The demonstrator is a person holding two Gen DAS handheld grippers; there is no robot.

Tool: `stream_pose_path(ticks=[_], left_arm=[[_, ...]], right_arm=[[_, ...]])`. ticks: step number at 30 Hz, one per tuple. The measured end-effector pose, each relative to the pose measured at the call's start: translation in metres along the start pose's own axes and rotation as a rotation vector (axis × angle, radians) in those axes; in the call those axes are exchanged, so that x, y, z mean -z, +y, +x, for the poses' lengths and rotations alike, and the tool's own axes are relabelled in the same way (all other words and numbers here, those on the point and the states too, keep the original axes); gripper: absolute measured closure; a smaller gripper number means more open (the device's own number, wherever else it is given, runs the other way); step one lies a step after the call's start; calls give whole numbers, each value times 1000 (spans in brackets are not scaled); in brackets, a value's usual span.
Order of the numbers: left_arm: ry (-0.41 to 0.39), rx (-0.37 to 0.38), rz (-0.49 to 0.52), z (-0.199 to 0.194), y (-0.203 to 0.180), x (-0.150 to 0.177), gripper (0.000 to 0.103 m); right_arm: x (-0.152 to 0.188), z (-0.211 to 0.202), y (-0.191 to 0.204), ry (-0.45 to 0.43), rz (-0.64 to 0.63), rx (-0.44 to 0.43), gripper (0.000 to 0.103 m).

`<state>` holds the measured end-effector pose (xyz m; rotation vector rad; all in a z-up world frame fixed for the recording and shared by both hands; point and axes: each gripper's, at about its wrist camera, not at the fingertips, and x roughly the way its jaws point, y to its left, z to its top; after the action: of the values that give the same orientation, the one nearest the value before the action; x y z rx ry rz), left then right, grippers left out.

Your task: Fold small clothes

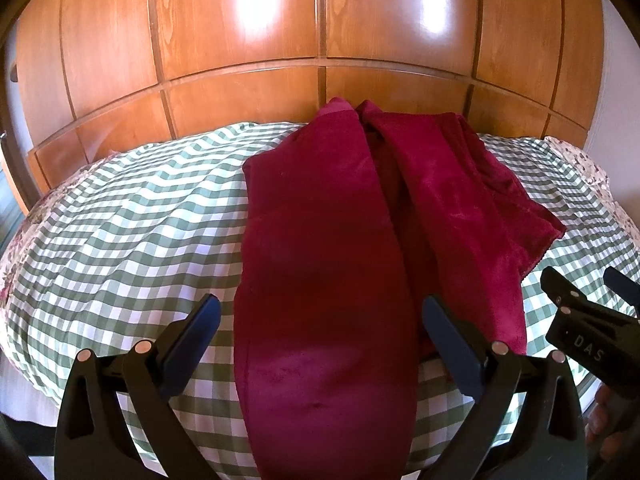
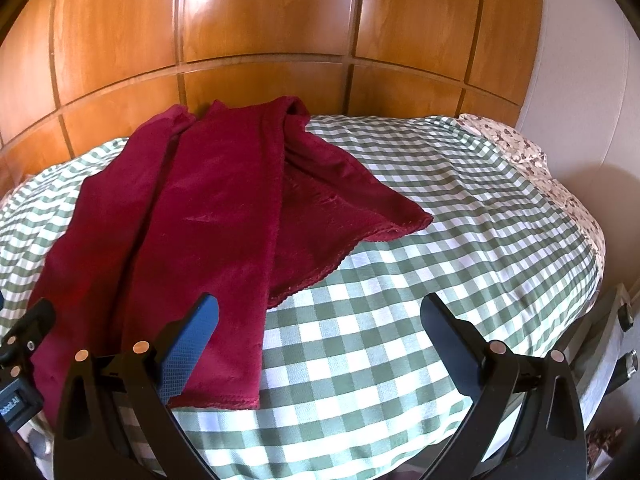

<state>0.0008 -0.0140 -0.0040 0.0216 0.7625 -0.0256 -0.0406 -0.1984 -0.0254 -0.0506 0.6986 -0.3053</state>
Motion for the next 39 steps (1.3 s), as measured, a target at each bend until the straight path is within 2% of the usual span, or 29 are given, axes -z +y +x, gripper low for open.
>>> stream_pose_path(ticks=[20,23,26,27,28,30,32,35,36,38,39], left_arm=[[-2,0,-8,-1,4,0,3],[2,17,24,2,4,0,3],[-1,59,92,4,6,2,3],[5,79,124,5,7,5,3],[11,103,156,5,7,9,3],[19,151,194,4,7,16,3],[32,215,229,2,2,24,3],[68,247,310,4,-10,35,4],[89,240,336,7,-16,39,15],[144,238,384,18,-27,49,33],[148,217,406,20,-31,53,42]], right_arm=[[-6,1,-10,26,28,-49,3],[-8,2,-19,39,46,-97,3],[-10,4,-27,66,61,-182,4],[-10,4,-28,71,62,-202,9],[-10,5,-29,81,60,-229,23],[-10,10,-27,120,57,-289,37],[-7,18,-19,175,50,-359,44],[1,27,2,245,-22,-410,49],[2,30,7,260,-40,-424,49],[10,38,22,310,-95,-464,57],[13,41,30,329,-134,-471,71]])
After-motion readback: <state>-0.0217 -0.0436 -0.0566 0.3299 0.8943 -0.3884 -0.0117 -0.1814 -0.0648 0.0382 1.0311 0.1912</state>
